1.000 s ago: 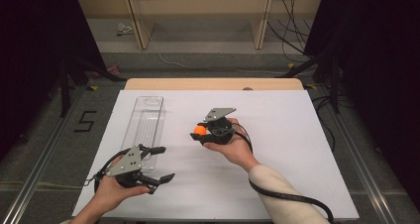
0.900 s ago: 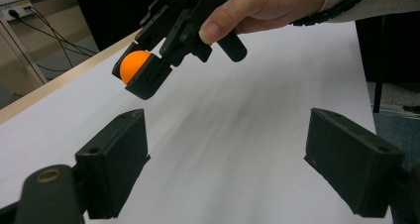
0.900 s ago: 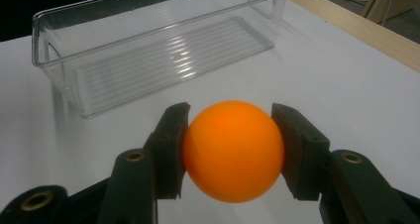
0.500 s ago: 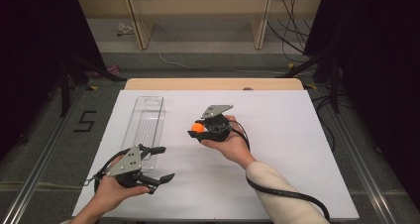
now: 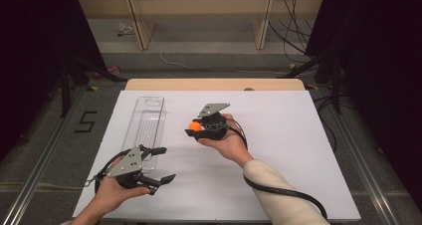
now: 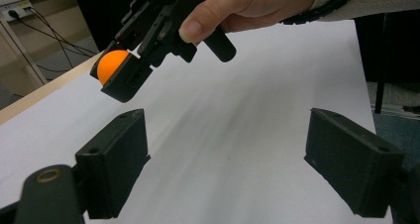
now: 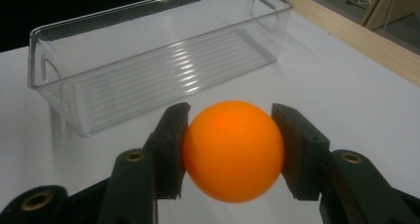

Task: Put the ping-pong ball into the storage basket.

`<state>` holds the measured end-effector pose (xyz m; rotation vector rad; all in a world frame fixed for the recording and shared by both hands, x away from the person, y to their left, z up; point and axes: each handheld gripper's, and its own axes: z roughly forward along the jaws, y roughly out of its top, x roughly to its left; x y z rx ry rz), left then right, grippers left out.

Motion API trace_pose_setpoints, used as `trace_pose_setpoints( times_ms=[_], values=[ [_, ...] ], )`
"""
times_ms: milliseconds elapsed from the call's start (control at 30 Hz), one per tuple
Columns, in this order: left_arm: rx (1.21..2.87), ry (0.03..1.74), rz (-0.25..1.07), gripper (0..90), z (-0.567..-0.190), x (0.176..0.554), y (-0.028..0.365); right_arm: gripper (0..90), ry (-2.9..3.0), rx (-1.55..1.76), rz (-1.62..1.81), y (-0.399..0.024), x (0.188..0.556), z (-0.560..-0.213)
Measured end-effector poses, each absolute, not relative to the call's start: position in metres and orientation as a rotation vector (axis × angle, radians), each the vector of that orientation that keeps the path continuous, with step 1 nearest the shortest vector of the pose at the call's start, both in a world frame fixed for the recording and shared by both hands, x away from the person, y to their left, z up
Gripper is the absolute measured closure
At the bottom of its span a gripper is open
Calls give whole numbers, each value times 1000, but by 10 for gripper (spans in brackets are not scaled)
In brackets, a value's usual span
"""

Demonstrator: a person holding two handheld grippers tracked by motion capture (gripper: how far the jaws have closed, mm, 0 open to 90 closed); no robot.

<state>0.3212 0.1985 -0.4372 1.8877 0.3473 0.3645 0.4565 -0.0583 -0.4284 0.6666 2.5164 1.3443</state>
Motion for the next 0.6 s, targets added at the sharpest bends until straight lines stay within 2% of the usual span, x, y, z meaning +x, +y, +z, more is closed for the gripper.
trace_pose_setpoints(
  times_ms=[600],
  values=[
    [1885, 346, 364, 162, -437, 321, 198, 514, 2513, 660, 1350, -50, 461, -423]
  ],
)
